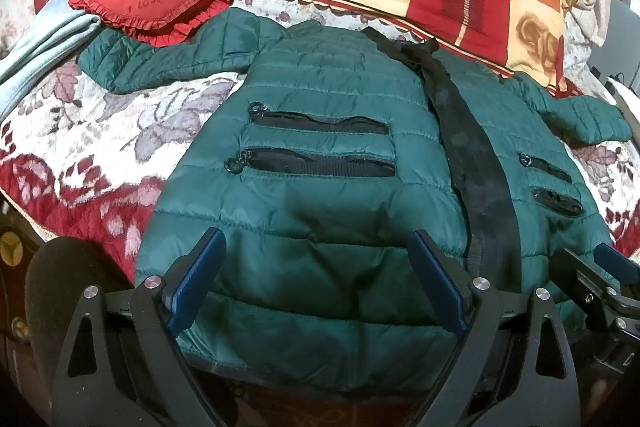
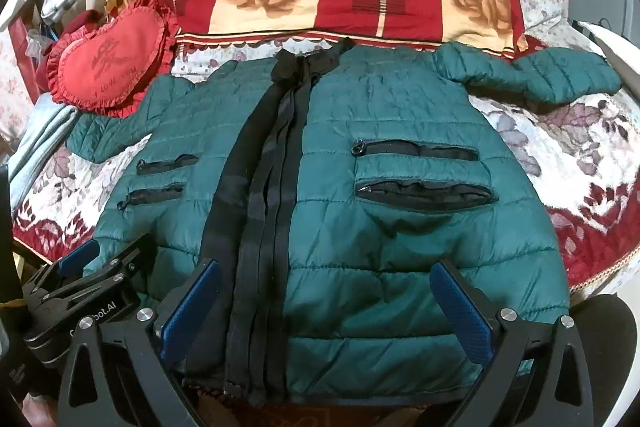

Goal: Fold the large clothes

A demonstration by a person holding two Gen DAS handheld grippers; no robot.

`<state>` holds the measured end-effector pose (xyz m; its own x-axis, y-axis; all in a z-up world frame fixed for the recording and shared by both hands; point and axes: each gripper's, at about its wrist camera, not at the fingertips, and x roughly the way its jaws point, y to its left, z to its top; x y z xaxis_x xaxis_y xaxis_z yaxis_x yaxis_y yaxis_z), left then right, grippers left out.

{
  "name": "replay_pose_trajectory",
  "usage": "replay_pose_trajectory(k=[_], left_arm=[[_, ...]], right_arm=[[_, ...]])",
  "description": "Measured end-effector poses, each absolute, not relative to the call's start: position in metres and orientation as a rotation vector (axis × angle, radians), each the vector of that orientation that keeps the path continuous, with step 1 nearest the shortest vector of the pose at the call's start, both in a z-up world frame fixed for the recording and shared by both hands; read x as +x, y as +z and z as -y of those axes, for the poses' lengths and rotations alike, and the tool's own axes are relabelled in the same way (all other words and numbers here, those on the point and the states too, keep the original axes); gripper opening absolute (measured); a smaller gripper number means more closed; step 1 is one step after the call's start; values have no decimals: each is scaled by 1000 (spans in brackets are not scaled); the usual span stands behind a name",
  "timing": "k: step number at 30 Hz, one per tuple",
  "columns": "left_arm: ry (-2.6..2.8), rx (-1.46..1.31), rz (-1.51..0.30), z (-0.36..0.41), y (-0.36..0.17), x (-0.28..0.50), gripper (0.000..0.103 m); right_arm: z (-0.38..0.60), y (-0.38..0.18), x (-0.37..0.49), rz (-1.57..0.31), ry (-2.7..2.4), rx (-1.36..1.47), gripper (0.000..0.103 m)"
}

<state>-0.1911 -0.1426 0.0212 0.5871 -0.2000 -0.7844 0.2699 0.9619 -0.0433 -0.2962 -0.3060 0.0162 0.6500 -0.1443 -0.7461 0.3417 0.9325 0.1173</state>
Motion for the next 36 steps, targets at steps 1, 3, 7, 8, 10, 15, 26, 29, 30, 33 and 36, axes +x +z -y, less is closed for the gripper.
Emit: replay_pose_trajectory(k=[1,3,7,8,10,15,26,29,30,33,36], left_arm=[[-275,83,-903,142,21,-191,93],[-273,82,-901,143,21,-191,93],[-273,80,-902,143,20,-192,93],[-274,82,-902,142,20,-193,93],[-275,81,-902,141,20,-194,93],[-278,84,-903,141,19,-193,93],[-281,88,-902,138,17,-198,93],[-280,88,-903,138,17,-198,93],[-280,88,-903,138,17,-199,93],[-280,86,-905,137,15,-199,93],[-280,87,-903,137,15,-199,93]], right_arm=[[306,16,-297,-814,-276,262,103],[305,16,-297,-812,-277,261,103],[306,16,-297,-785,-262,275,103],[307,17,-297,-802,-267,277,103],[306,17,-296,-815,-275,270,103],[307,16,-296,-820,-270,275,103],[304,9,-296,-795,-303,181,103],[303,8,-297,-776,-304,167,103],[303,8,-297,-778,-303,167,103],[303,7,-296,-779,-303,158,103],[302,7,-295,-795,-305,165,103]])
